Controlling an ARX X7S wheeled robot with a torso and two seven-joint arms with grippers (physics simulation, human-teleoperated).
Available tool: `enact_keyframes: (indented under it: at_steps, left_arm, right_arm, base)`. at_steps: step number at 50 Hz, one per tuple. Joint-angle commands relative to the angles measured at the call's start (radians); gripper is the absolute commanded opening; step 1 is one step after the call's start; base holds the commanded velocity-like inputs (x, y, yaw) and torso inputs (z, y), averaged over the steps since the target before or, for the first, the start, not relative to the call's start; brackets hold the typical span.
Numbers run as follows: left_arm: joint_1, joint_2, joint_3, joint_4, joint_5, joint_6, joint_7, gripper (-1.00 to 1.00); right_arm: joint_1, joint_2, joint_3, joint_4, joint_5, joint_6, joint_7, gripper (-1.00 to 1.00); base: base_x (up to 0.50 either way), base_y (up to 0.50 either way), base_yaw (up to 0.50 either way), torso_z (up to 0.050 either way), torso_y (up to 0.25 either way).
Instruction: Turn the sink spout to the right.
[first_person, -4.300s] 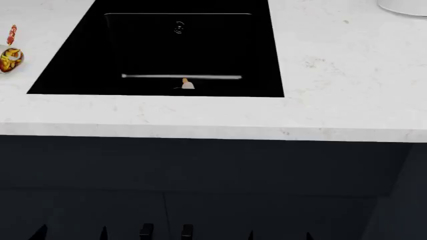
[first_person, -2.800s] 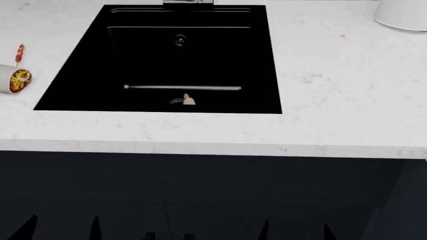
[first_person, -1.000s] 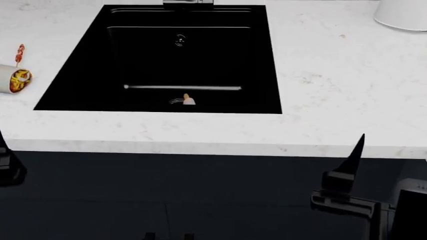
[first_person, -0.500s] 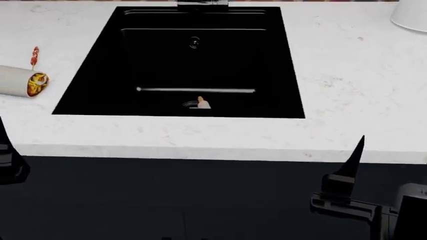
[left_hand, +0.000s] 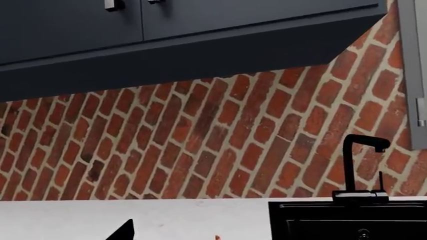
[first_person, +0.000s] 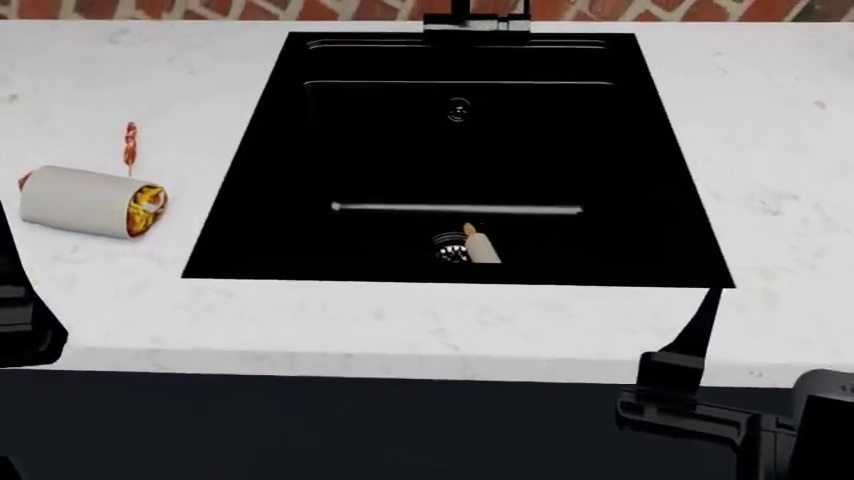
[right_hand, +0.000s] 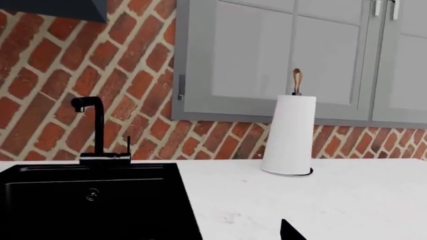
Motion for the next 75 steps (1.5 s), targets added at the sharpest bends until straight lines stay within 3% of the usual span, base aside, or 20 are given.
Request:
enact_keyframes:
  at_steps: [1,45,75]
  left_arm:
    - [0.009,-0.003,0.002,0.005,-0.003,0.006,-0.003,1.0]
    - [0.002,-0.01,0.029,-0.007,-0.013,0.014,-0.014,1.0]
    - [-0.001,-0.017,0.039,-0.012,-0.022,0.016,-0.02,1.0]
  right_arm:
    - [-0.008,0.0,0.002,0.01,0.005,-0.011,0.0,1.0]
    - [-0.024,0.007,-0.009,0.03,0.004,-0.022,0.013,1.0]
    - [-0.014,0.021,-0.005,0.007,0.023,0.008,0.023,1.0]
  base:
    - [0.25,0.0,0.0,0.0,0.0]
    - [0.19,0.02,0.0,0.0,0.0]
    - [0.18,0.15,0.0,0.0,0.001]
